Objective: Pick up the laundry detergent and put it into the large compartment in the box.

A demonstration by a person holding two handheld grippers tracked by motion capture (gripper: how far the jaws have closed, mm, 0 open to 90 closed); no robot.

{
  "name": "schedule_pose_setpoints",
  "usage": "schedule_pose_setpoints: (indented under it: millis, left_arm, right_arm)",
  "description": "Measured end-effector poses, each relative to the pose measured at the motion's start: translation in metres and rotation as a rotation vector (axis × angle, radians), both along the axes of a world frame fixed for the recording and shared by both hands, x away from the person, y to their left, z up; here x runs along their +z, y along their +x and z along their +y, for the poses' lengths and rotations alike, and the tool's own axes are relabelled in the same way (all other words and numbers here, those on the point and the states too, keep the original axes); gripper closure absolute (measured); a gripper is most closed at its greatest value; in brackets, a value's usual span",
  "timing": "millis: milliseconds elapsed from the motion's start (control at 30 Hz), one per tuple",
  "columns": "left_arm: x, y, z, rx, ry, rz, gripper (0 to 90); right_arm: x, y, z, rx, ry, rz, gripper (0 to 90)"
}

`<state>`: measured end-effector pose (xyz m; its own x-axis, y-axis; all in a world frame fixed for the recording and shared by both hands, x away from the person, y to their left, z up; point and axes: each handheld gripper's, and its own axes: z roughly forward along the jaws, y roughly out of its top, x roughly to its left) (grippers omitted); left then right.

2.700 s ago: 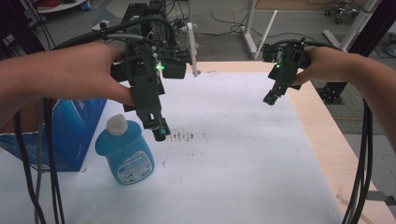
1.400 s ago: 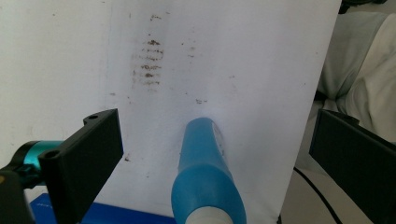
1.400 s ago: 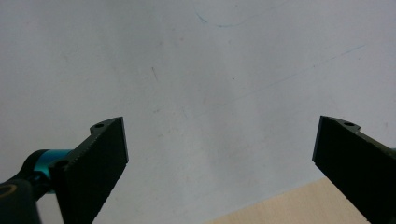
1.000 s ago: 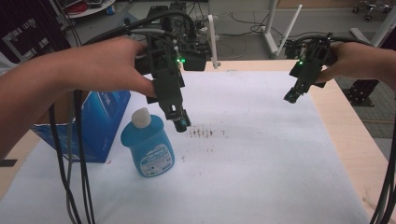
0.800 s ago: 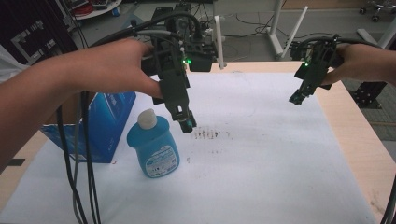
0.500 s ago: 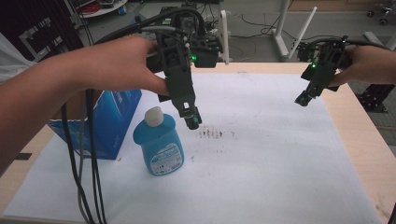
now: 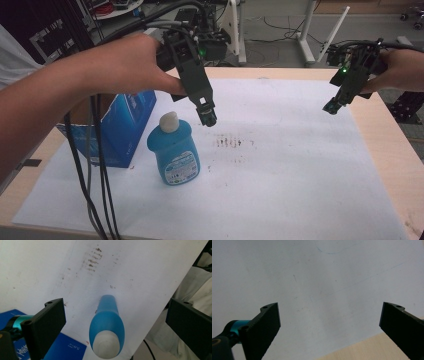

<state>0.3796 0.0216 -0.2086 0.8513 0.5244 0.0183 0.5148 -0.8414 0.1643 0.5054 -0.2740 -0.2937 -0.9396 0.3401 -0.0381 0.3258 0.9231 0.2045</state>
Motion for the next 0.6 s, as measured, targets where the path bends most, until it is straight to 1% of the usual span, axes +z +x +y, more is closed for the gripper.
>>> schedule_pose_setpoints:
  millis: [200, 267, 300, 333, 400, 467, 600]
  left_arm:
    - [0.001, 0.000, 0.007, 0.082, 0.001, 0.020, 2.7]
    - [0.000, 0.000, 0.010, 0.104, 0.001, 0.027, 2.7]
    - [0.000, 0.000, 0.010, 0.104, 0.001, 0.027, 2.7]
    - [-0.001, 0.001, 0.013, 0.136, -0.006, 0.033, 2.7]
    - [-0.001, 0.001, 0.014, 0.144, -0.007, 0.039, 2.7]
    - [-0.002, 0.002, 0.019, 0.162, -0.012, 0.054, 2.7]
    - [-0.003, 0.001, 0.022, 0.157, -0.011, 0.060, 2.7]
  right_arm:
    - [0.000, -0.001, -0.002, 0.004, 0.006, -0.006, 2.5]
    - [0.000, -0.001, -0.002, 0.006, 0.001, -0.006, 2.4]
    - [0.000, -0.001, -0.002, 0.006, 0.001, -0.006, 2.4]
    - [0.000, -0.002, -0.003, 0.006, 0.004, -0.008, 2.5]
    - [0.000, -0.002, -0.003, 0.004, 0.002, -0.007, 2.5]
    - [0.001, -0.003, -0.004, 0.005, 0.000, -0.008, 2.5]
    - [0.001, -0.003, -0.005, 0.003, 0.000, -0.011, 2.5]
